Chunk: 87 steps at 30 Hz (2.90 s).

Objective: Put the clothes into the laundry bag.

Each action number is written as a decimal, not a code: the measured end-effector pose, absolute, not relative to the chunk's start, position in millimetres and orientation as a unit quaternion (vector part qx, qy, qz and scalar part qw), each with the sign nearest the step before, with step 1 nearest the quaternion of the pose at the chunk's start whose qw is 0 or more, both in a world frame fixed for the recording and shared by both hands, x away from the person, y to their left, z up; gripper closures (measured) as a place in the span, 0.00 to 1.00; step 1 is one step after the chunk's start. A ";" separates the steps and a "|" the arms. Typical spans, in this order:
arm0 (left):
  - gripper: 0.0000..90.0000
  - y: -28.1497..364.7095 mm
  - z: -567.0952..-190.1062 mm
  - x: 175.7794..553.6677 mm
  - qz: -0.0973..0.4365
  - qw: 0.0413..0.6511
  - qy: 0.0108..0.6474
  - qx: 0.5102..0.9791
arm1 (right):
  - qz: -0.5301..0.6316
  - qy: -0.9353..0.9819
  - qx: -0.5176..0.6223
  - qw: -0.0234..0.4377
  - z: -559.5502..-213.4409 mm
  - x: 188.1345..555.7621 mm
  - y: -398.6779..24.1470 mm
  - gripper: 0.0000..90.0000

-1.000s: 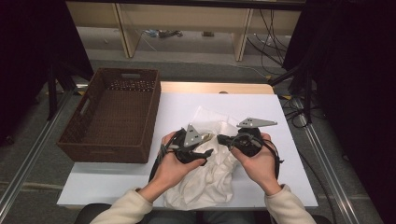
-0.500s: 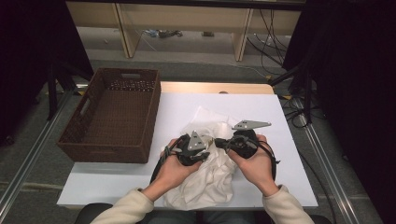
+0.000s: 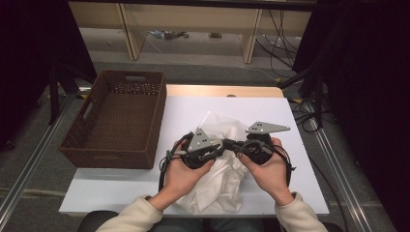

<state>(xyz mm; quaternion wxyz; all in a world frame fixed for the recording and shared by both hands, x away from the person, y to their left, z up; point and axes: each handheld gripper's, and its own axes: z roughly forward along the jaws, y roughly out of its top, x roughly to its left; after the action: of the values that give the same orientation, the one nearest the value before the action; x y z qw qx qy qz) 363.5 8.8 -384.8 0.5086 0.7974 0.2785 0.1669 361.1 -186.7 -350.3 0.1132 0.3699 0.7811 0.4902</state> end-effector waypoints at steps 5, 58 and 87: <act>0.91 3.9 -420.6 403.6 0.195 0.468 0.322 0.799 | 0.482 0.785 0.382 0.075 -361.5 363.6 -182.0 1.00; 0.88 14.0 -395.0 373.3 0.080 0.464 0.280 0.837 | 0.454 0.796 0.386 0.104 -368.4 367.3 -179.8 1.00; 0.28 35.7 -395.6 376.1 0.159 0.440 0.283 0.837 | 0.464 0.788 0.390 0.102 -363.2 371.9 -192.8 1.00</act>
<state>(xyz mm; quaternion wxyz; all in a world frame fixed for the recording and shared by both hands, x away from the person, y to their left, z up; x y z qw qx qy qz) 376.1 35.7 -395.6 0.4399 0.8374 0.2828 0.1589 371.9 -192.8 -363.2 0.1017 0.3904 0.7884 0.4644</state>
